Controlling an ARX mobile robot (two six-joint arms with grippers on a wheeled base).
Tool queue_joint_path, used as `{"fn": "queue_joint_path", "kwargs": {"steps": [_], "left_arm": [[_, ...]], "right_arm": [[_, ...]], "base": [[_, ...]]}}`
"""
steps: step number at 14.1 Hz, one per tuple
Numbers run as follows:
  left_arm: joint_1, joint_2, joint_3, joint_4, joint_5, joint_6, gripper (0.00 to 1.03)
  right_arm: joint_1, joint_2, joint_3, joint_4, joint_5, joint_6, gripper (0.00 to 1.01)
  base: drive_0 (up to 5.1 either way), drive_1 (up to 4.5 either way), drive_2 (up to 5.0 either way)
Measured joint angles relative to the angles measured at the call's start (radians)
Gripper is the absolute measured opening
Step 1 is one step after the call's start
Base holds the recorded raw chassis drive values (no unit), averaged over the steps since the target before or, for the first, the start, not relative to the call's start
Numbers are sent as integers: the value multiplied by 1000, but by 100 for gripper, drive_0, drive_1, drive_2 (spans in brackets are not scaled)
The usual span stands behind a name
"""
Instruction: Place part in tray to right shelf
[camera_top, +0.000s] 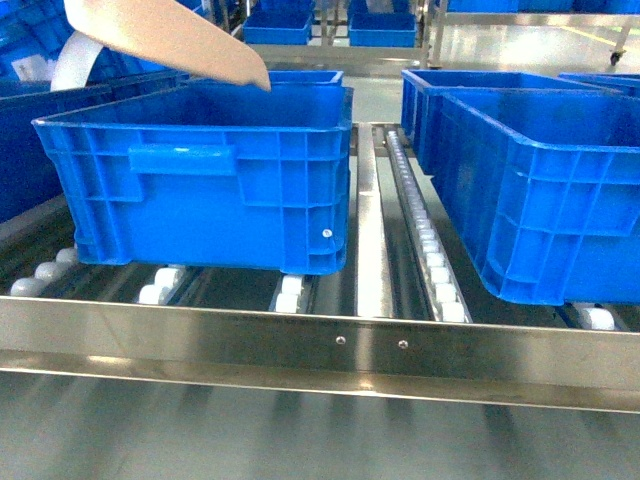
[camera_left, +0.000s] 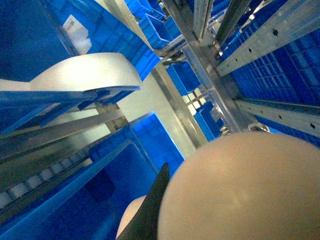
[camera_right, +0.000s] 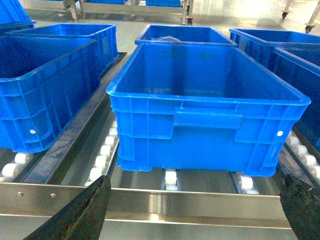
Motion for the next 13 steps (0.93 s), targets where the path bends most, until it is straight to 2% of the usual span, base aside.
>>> {"fn": "queue_joint_path", "kwargs": {"steps": [1,3,4,5,6,7,8,9,10,11,13], "left_arm": [[0,-34,-57,28,9,-18,14],[43,-378,-428,112,78,-159,14],[82,-574,-599,167,120,-208,14],[132,-735,-713,147,170,-207,14],[253,-967,-825,-42,301,-137,14],[304,-1153,-895,-252,481,208,13],[246,-1232,-970,-297,567,440,13],[196,-1275,-1045,-278,561,707,13],[188,-1293,-1090,-266,500,836,13],[166,-1330,-1137,-263,472,900,13],[117,-1386,-1190,-246,459,938,13]], "right_arm": [[0,0,0,0,0,0,98],[0,0,0,0,0,0,98],[0,0,0,0,0,0,98],[0,0,0,0,0,0,98],[0,0,0,0,0,0,98],[0,0,0,0,0,0,98],[0,0,0,0,-1,0,98],[-15,-5,-18,67,-24,5,95],[-73,-42,-85,219,-114,16,83],[-79,-80,-135,272,-124,22,70],[-79,-114,-187,267,-136,23,46]], "base": [[0,0,0],[0,0,0],[0,0,0],[0,0,0],[0,0,0],[0,0,0],[0,0,0],[0,0,0],[0,0,0],[0,0,0],[0,0,0]]}}
